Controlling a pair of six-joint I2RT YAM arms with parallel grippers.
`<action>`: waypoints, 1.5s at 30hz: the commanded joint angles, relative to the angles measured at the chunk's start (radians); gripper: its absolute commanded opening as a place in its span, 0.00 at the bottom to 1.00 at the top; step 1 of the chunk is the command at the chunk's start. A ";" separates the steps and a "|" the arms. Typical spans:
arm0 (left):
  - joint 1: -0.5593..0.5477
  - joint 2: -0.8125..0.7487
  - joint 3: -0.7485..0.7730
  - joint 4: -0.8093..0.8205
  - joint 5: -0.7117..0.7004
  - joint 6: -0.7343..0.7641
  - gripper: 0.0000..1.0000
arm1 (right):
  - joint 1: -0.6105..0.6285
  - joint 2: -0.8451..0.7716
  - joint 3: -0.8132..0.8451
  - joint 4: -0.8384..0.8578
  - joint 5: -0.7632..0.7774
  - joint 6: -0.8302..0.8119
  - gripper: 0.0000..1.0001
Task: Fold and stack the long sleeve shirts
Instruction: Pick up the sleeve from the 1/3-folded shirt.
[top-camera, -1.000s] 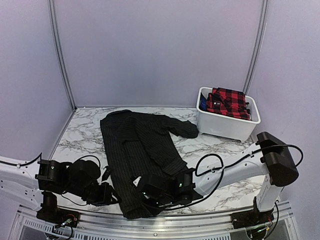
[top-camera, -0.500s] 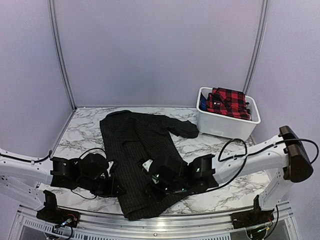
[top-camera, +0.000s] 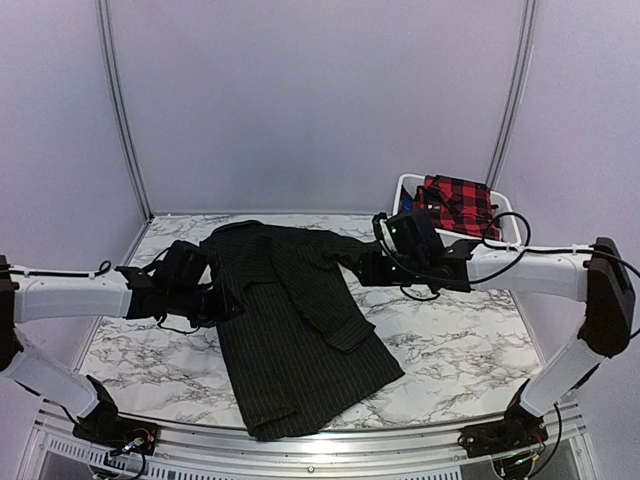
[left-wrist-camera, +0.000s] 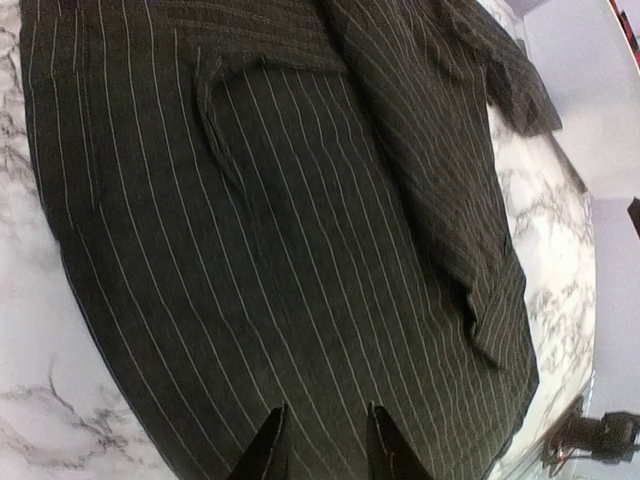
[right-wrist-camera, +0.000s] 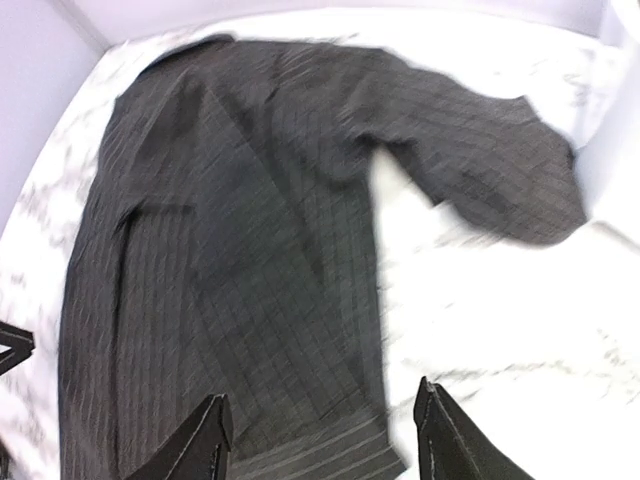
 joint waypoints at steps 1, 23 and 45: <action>0.083 0.121 0.101 0.066 0.074 0.070 0.27 | -0.068 0.079 0.042 0.036 -0.056 -0.047 0.58; 0.163 0.246 0.201 0.039 0.200 0.100 0.26 | 0.005 0.167 -0.113 0.019 -0.056 0.019 0.37; 0.166 0.231 0.168 0.060 0.197 0.081 0.26 | 0.051 0.193 -0.128 0.027 0.052 0.038 0.27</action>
